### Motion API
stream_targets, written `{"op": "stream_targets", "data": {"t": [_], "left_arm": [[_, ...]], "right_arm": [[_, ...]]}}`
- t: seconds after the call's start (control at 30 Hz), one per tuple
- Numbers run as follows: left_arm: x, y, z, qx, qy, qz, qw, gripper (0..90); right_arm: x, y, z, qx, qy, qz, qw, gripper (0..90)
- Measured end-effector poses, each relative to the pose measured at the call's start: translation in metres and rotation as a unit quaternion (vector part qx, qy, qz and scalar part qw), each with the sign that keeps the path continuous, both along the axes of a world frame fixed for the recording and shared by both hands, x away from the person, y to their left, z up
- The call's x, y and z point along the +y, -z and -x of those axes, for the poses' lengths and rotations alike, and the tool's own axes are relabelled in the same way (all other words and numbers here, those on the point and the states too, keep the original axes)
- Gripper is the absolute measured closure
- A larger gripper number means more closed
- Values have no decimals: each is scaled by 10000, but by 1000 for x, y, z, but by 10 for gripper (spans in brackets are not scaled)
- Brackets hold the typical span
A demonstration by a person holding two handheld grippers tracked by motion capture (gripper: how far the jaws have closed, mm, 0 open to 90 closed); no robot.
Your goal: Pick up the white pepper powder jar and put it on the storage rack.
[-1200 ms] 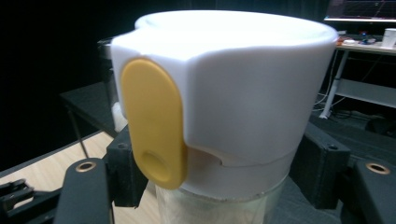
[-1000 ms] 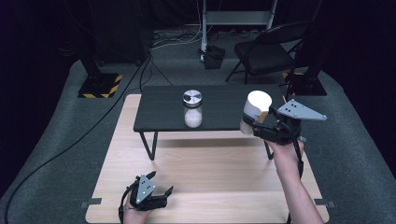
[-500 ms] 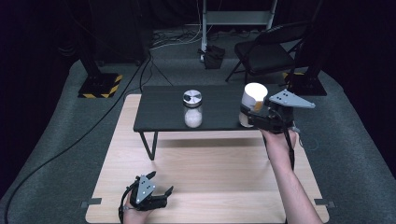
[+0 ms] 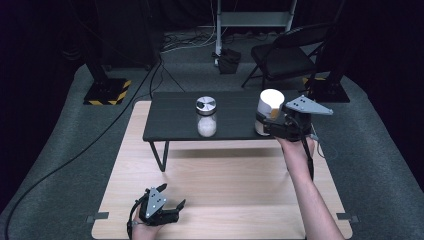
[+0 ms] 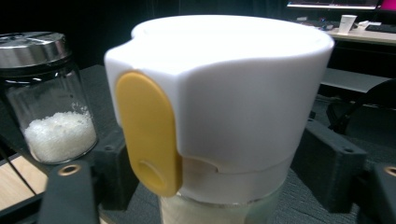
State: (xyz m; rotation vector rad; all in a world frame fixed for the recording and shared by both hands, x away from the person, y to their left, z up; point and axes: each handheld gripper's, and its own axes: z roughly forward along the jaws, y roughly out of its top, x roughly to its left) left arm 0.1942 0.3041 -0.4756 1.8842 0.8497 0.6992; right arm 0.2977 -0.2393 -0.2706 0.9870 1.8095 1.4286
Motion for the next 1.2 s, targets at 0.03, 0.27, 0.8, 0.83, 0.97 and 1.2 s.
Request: {"op": "stream_targets", "data": {"t": [0.03,0.27,0.8,0.83,0.97,1.2], "left_arm": [[0,0,0,2,-2,-1,10000,141],[0,0,0,8,4,-10,10000,141],[-1,-1,0,0,-7,-46,10000,141],[-1,-1,0,-2,-7,-46,10000,141],[-2,-1,0,-1,-4,-72,10000,141],[-2,-1,0,1,-6,-61,10000,141]], "right_arm": [[0,0,1,-10,17,31,10000,203],[-9,14,12,-108,-70,39,9999,138],[-48,57,52,-227,-358,-50,9991,92],[-50,59,54,-226,-364,-43,9991,88],[-58,74,61,-307,-391,-43,9988,74],[-68,103,71,-345,-452,-159,9983,51]]}}
